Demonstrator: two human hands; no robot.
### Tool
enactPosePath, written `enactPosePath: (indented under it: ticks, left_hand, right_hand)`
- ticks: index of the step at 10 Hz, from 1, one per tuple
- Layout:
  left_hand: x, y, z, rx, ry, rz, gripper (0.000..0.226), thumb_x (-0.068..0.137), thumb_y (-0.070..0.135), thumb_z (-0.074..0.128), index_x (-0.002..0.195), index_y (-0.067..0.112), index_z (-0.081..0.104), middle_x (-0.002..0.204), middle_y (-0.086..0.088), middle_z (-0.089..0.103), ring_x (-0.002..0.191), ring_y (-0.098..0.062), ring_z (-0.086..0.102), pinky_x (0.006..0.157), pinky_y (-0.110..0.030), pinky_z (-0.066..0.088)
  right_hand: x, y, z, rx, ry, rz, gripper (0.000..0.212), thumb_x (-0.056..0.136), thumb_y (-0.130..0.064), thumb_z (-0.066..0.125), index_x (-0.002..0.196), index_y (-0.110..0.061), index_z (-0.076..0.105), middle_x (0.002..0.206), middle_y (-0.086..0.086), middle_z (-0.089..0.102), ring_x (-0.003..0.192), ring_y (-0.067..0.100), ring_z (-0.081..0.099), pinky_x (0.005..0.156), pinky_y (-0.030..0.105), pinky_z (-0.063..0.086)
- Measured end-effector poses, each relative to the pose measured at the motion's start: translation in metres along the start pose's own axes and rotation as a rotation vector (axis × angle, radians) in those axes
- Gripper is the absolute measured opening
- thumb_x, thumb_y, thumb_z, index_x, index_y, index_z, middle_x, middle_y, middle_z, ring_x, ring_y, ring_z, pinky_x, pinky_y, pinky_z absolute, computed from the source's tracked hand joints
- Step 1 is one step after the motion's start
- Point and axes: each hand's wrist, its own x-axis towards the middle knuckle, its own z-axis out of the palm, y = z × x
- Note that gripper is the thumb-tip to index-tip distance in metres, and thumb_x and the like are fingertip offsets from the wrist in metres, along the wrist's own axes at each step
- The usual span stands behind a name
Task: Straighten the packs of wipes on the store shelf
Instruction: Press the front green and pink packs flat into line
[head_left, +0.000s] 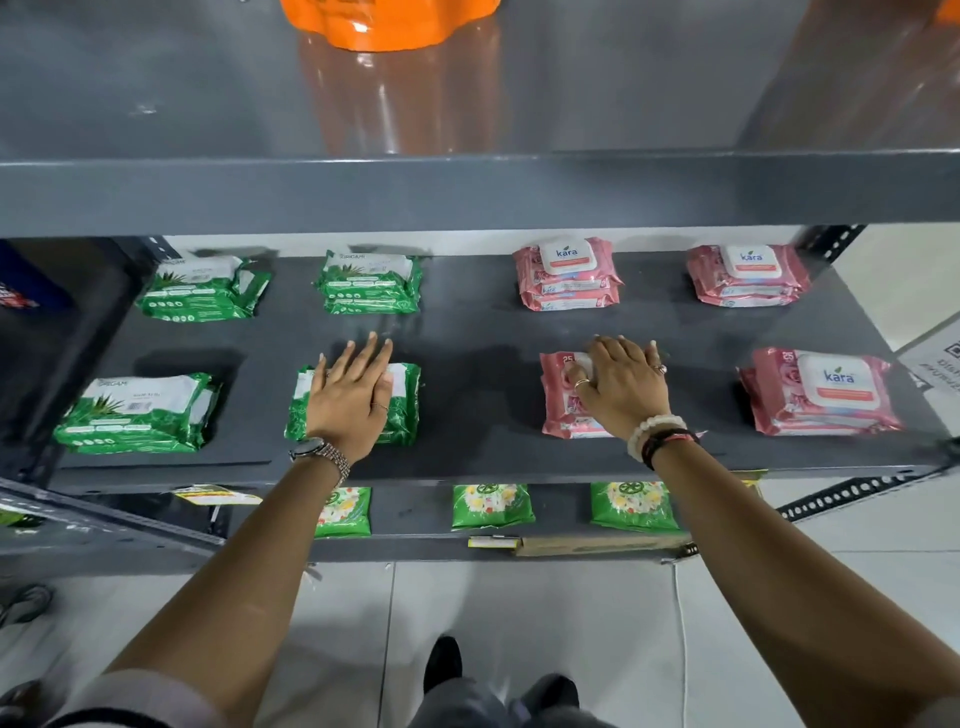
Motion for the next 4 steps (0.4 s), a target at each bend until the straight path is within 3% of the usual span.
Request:
enactPosePath:
  ticks: [2,3,4]
  left_hand:
    - [-0.002,-0.001,0.002,-0.012,-0.022,0.007,0.059,0.091,0.048,0.003,0.146,0.029,0.015,0.156,0.006,0.019,0.145,-0.018,0.013,0.12,-0.047,0.005]
    - [-0.001,-0.003,-0.006,-0.166,0.015,-0.011,0.062,0.092,0.045,0.012,0.146,0.016,0.016,0.158,-0.002,0.014,0.146,-0.017,0.002,0.121,-0.046,-0.001]
    - [-0.015,0.008,-0.021,-0.353,0.177,0.042,0.062,0.091,0.042,0.019,0.143,0.009,0.028,0.155,-0.011,0.023,0.145,-0.021,0.007,0.12,-0.048,0.004]
  right_hand:
    - [-0.001,0.0,-0.001,0.005,-0.041,-0.004,0.052,0.089,-0.048,0.032,0.123,-0.014,0.053,0.136,0.005,0.055,0.131,0.028,0.044,0.117,0.057,0.017]
    - [0.0,0.002,-0.006,0.0,-0.095,-0.028,0.062,0.093,-0.05,0.025,0.145,-0.017,0.026,0.156,0.007,0.026,0.146,0.03,0.017,0.118,0.055,0.002]
    - [-0.018,0.002,-0.026,0.084,-0.004,-0.049,0.068,0.094,-0.046,0.028,0.15,-0.015,0.004,0.16,0.013,-0.002,0.147,0.031,-0.008,0.117,0.052,-0.01]
